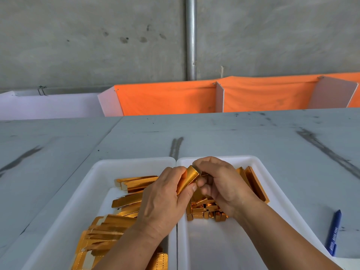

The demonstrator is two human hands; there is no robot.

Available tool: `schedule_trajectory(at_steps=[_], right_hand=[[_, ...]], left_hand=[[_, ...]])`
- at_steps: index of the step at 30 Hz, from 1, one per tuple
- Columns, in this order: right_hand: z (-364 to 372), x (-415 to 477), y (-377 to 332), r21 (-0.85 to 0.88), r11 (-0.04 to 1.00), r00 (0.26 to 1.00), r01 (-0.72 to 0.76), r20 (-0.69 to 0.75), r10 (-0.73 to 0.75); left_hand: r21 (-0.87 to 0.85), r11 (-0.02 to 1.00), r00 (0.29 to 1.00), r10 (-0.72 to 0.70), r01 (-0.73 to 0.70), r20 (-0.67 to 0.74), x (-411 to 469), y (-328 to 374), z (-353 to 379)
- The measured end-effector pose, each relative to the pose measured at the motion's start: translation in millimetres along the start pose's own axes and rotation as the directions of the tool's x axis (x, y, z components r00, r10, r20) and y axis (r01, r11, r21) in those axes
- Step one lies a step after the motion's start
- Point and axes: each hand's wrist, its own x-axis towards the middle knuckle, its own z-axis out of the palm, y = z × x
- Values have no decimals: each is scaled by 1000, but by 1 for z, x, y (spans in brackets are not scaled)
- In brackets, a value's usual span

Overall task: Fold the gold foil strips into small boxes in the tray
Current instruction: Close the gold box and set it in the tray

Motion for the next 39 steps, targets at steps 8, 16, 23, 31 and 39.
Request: schedule_trajectory(at_steps=[8,16,23,31,39], right_hand=[[2,-1,1,-36,998,998,58,-23,-59],[2,-2,0,-26,997,996,76,-36,-77],[1,-1,-2,-18,997,996,73,-46,-73],[1,-3,-3,-60,995,995,80,-51,-83],[1,-6,-4,-187,971,986,151,-42,-161]], left_hand=[[-8,1000,1000,12,-12,-14,0,1,0],[-24,999,999,21,-22,-28,-1,0,0],[-41,998,998,36,-38,-56,0,0,1],[-34,999,998,37,-39,-51,-1,-1,2],[-54,998,998,17,-21,-65,0,0,-1]])
